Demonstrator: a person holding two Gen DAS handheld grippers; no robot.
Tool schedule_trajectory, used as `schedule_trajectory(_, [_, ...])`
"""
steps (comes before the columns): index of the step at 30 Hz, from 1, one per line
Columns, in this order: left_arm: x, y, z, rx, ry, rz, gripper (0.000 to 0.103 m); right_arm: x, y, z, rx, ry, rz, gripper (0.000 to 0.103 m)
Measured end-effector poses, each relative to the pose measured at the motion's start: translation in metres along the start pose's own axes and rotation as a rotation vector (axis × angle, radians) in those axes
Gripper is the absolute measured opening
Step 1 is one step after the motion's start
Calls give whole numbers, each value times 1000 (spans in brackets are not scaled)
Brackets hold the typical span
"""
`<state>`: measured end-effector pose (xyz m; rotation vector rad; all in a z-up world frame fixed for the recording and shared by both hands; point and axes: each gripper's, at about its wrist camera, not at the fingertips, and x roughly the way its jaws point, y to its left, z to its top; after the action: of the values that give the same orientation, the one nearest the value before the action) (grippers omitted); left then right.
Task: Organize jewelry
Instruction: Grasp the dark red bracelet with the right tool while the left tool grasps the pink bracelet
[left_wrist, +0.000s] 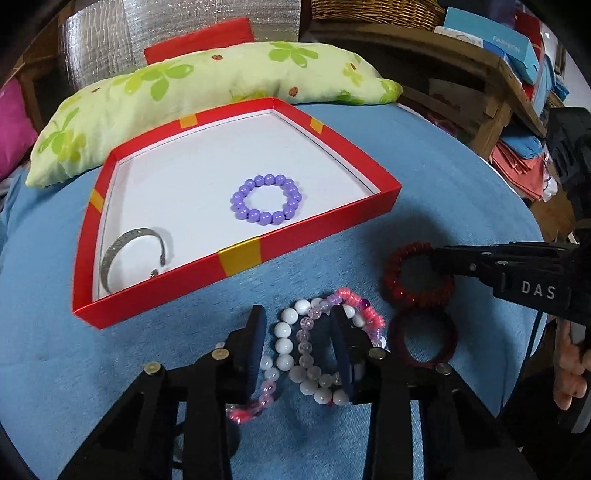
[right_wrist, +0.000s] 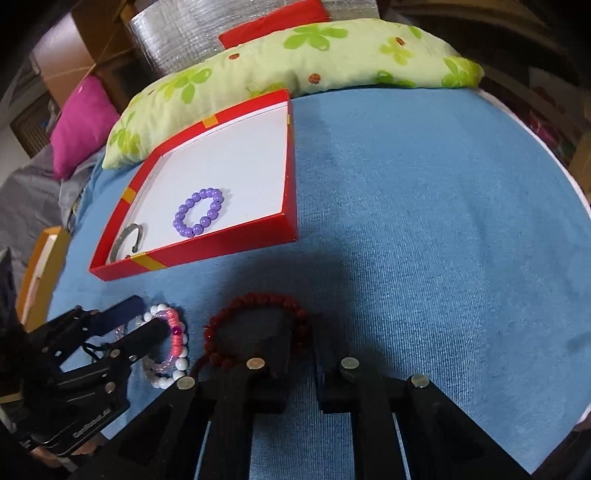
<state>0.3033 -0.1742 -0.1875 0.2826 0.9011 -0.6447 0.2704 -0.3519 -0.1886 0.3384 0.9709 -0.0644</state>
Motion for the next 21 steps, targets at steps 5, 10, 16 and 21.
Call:
schedule_trajectory(5, [1, -9, 4, 34, -17, 5, 37, 1, -1, -1, 15, 11, 5, 11])
schedule_trajectory(10, [8, -6, 5, 12, -8, 2, 29, 0, -2, -1, 26, 14, 14, 11])
schedule_trajectory(16, [5, 0, 4, -24, -11, -31, 17, -2, -3, -3, 32, 12, 26, 11])
schedule_trajectory(21, [-7, 6, 3, -51, -36, -50, 16, -8, 2, -2, 31, -12, 65, 11])
